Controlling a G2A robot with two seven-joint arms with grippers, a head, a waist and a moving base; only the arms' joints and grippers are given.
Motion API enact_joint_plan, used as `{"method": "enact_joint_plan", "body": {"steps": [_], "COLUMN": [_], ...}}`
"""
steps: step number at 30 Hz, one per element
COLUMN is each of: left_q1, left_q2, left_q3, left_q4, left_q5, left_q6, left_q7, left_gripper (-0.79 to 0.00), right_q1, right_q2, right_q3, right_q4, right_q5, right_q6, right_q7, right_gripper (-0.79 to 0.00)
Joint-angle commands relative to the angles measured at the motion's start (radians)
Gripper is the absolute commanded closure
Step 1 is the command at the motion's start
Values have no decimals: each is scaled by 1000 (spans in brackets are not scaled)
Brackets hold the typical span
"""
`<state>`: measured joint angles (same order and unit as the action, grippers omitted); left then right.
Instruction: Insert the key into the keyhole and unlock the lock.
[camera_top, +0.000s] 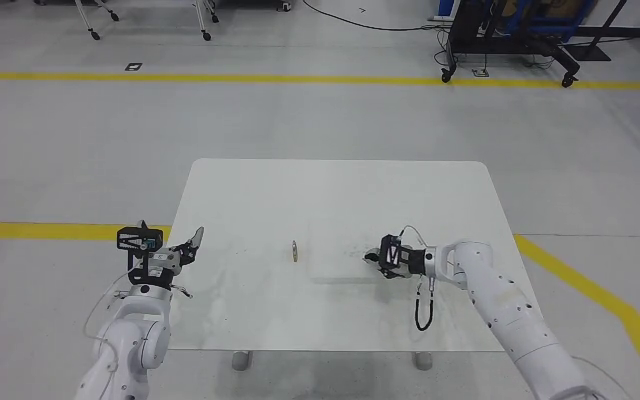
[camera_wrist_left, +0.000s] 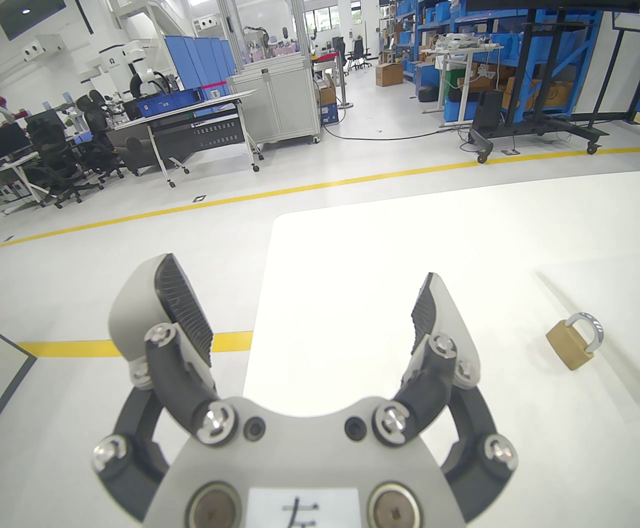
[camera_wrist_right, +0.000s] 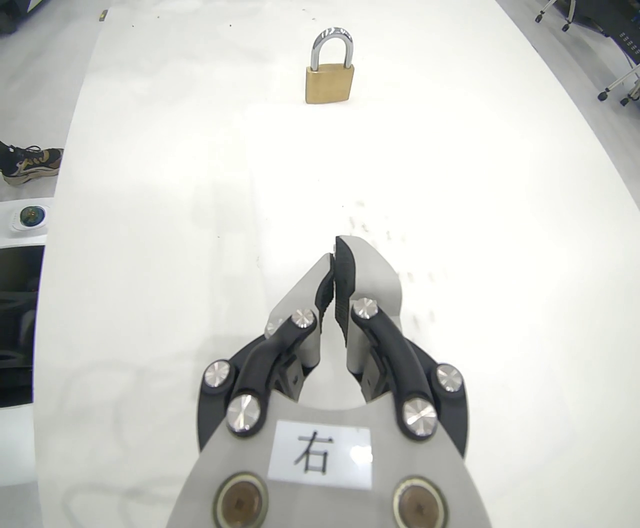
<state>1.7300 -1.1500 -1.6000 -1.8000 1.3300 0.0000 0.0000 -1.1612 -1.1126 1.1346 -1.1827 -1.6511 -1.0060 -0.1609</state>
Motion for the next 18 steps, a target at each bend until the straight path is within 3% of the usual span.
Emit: {"method": "enact_joint_plan", "body": {"steps": [1,15,18], "left_q1": [0,0,3], "left_q2": [0,0,-2], "left_q3": [0,0,47], "left_q4": [0,0,-43], "left_q5": [0,0,24], "left_q6": [0,0,-43], "left_q7": [0,0,-20], "left_gripper": [-785,-785,-785], "right_q1": [-2,3,3], "right_q2": [2,1,1], "right_q3": [-3,-15,-15], "right_q4": [7,31,31], "right_q5": [-4,8,8], "right_q6": [2,-6,-6], "right_q7": [-2,0,0], "right_gripper": [0,0,0]}}
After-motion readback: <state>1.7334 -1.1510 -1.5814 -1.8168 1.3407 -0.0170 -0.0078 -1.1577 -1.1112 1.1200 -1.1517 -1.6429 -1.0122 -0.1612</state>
